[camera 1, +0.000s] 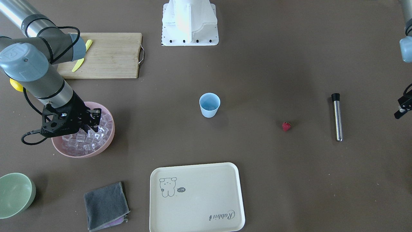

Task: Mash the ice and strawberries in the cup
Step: 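Carry the second ice cube with the right gripper over the cup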

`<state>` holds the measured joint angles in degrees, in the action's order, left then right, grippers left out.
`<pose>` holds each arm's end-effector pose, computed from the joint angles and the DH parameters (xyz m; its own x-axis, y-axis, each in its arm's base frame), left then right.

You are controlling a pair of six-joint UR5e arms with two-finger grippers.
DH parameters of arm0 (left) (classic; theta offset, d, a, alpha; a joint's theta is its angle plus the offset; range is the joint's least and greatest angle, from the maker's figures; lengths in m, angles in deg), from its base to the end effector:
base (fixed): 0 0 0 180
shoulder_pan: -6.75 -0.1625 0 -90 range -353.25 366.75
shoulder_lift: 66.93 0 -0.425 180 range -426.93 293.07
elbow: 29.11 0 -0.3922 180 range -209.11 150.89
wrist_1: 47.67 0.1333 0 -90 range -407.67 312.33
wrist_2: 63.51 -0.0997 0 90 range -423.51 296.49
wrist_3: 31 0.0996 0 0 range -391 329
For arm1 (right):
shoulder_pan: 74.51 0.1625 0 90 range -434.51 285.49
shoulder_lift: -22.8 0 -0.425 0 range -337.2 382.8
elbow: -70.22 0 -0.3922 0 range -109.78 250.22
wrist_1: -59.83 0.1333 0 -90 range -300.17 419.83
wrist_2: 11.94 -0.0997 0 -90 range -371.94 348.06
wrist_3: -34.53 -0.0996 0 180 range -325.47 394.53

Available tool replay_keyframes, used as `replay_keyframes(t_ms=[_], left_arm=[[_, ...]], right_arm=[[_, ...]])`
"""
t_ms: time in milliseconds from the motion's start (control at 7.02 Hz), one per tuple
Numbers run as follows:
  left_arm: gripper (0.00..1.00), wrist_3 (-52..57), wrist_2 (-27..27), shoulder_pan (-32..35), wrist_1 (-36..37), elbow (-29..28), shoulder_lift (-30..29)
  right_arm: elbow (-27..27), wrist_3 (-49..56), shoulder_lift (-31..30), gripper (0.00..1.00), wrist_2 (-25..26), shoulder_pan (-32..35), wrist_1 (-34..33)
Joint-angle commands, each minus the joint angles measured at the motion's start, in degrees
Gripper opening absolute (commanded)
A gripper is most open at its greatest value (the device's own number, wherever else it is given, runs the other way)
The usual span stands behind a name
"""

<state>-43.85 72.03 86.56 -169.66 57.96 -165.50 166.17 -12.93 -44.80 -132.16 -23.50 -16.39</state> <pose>0.0405 -0.5771 0.5386 0.6281 0.3656 -0.6869 -0.0004 0.8829 0.4696 -0.3373 -0.5488 0.3661 0.6543 -0.1203 0.7466 -0.0229 0.9837 0.1785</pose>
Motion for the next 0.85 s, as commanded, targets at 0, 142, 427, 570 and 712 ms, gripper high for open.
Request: replay_keyframes(t_ms=[0, 142, 427, 570, 712], left_arm=[[0.97, -0.25, 0.42, 0.00, 0.00, 0.99, 0.56], [0.97, -0.16, 0.42, 0.00, 0.26, 0.74, 0.22], [0.97, -0.60, -0.10, -0.35, 0.18, 1.26, -0.22], [0.97, -1.03, 0.07, -0.35, 0.17, 1.35, -0.31], [0.97, -1.13, 0.07, -0.35, 0.26, 1.26, -0.75]], right_arm=[[2.40, -0.52, 3.24, 0.00, -0.72, 0.24, -3.55], [3.45, -1.57, 7.88, 0.00, -0.54, -0.55, -10.45], [2.85, -8.41, 16.77, 0.00, 3.73, -6.67, -15.70], [1.37, -12.97, 20.28, 0.00, 5.68, -9.49, -15.71], [-1.61, -17.71, 24.84, 0.00, 8.57, -12.83, -15.62]])
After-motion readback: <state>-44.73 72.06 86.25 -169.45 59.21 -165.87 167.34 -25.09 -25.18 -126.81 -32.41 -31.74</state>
